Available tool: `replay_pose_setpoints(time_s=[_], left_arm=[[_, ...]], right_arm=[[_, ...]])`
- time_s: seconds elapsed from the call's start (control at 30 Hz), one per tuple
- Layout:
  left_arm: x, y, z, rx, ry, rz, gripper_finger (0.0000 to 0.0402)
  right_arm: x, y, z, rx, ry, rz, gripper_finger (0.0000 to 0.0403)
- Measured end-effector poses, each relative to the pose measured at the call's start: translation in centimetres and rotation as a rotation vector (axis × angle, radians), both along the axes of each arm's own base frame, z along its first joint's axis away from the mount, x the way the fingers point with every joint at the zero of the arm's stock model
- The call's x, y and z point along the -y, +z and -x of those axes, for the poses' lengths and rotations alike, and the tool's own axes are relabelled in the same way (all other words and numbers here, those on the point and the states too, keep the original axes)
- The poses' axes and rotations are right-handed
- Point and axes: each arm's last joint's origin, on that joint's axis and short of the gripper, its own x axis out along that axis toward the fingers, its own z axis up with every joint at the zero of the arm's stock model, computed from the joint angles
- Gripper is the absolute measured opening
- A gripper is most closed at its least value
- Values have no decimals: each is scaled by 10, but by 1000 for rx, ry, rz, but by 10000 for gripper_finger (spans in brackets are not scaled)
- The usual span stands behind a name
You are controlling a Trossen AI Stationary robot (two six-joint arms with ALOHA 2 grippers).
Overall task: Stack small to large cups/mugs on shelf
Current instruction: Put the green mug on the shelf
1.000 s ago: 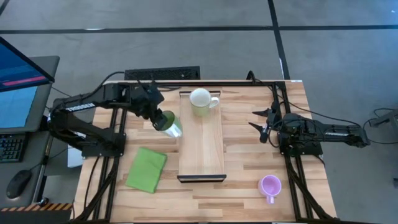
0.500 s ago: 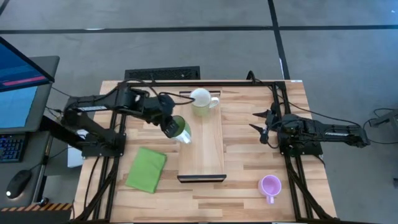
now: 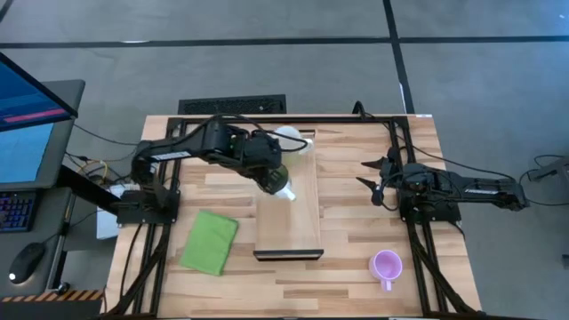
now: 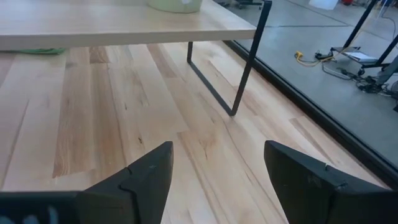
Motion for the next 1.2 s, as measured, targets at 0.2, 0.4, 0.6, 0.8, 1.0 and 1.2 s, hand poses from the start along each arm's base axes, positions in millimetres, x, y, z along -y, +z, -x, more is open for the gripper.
replay_pose_setpoints(time_s=[0.2, 0.4, 0.6, 0.8, 1.0, 1.2], left_arm=[[0, -4, -5, 8, 110, 40, 5], [0, -4, -5, 28, 193, 82, 5], [0, -4, -5, 36, 218, 73, 5], [-3, -4, -5, 50, 259, 27, 5], [-5, -7, -8, 52, 300, 20, 5], [-4, -20, -21, 15, 307, 38, 5]], right_arm=[[0, -1, 0, -14, 1, -2, 276], [0, -4, 2, -33, -9, -36, 276], [0, -4, 2, -29, -11, -41, 276], [0, -4, 2, -14, -26, -75, 276], [0, -4, 2, -14, -26, -74, 276], [0, -5, 2, -21, -25, -73, 276]])
